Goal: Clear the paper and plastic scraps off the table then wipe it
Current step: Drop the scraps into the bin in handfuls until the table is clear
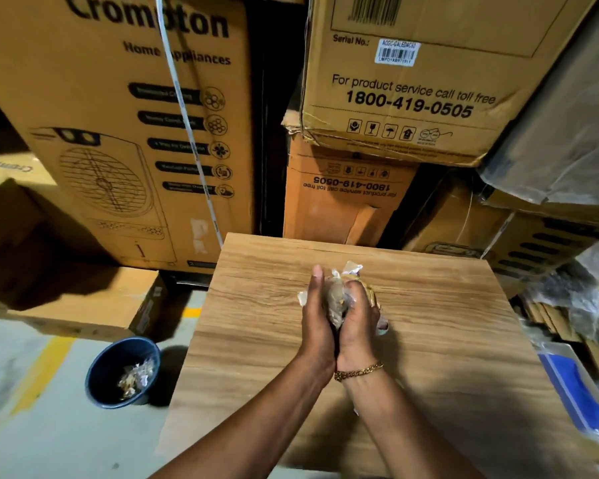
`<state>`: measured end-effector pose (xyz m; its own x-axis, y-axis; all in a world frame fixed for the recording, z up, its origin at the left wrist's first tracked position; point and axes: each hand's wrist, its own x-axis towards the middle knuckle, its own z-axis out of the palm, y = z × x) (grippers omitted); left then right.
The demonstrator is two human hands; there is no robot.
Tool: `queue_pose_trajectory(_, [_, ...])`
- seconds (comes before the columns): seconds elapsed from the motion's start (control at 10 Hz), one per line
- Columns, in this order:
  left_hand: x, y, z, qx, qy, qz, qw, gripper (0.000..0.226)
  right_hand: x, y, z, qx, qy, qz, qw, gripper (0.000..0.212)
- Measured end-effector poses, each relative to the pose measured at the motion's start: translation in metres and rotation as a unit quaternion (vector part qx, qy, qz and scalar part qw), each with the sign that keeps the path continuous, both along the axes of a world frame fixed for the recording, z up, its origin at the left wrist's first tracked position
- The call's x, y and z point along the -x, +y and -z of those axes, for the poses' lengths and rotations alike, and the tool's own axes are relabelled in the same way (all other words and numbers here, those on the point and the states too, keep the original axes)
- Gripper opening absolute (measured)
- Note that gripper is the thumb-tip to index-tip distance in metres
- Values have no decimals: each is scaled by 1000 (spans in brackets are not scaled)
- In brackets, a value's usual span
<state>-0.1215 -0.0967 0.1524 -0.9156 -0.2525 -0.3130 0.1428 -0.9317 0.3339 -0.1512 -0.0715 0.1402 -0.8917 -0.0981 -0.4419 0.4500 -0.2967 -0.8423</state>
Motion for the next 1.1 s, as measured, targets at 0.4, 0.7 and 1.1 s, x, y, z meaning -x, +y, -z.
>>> queue_pose_trajectory(0.4, [-72, -94, 29, 329, -193, -113, 917, 19, -65, -99, 9, 50, 0, -109, 993, 32])
queue_pose_trajectory(0.7, [-162, -255, 63, 250, -250, -174, 919, 32, -152, -259, 39, 17, -68, -168, 983, 32])
queue_pose_trajectory(1.1, [-249, -409, 146, 141, -350, -192, 906, 37, -232, -419, 129, -55, -117, -252, 959, 21])
